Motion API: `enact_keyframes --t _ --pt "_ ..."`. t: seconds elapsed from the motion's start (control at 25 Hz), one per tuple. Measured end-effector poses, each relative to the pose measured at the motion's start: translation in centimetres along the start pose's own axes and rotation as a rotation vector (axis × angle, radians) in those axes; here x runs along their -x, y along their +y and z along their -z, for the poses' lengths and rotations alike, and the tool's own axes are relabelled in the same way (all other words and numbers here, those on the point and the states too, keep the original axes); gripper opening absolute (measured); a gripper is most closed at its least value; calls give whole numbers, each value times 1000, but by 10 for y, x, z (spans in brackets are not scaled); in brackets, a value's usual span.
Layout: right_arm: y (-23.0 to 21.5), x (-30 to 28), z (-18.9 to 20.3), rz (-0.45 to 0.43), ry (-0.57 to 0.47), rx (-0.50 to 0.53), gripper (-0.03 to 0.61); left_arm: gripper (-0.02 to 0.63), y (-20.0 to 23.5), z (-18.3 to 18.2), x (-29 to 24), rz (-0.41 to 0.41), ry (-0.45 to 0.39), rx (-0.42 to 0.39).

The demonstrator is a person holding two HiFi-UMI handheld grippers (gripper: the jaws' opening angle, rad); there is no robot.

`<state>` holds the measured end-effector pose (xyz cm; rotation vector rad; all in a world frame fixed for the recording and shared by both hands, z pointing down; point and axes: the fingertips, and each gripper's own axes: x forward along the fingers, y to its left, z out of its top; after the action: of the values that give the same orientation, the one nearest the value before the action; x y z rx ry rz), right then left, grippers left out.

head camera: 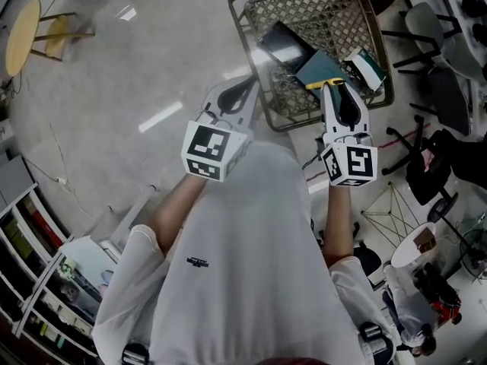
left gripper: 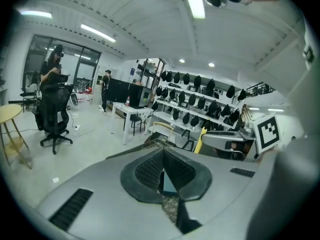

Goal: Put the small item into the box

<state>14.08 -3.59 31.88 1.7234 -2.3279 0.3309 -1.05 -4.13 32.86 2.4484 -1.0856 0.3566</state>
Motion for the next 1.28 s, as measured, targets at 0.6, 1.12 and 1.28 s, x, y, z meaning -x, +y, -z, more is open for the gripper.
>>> enact_keyframes --t 0.6,1.12,1.28 --pt "-24 -68 46 -100 100 91 106 2 17 15 -33 -93 18 19" --pt "-29 -144 115 -179 262 108 106 3 59 49 -72 -135 78 61" --pt "-28 -166 139 -214 313 127 106 2 73 61 -86 -149 101 78"
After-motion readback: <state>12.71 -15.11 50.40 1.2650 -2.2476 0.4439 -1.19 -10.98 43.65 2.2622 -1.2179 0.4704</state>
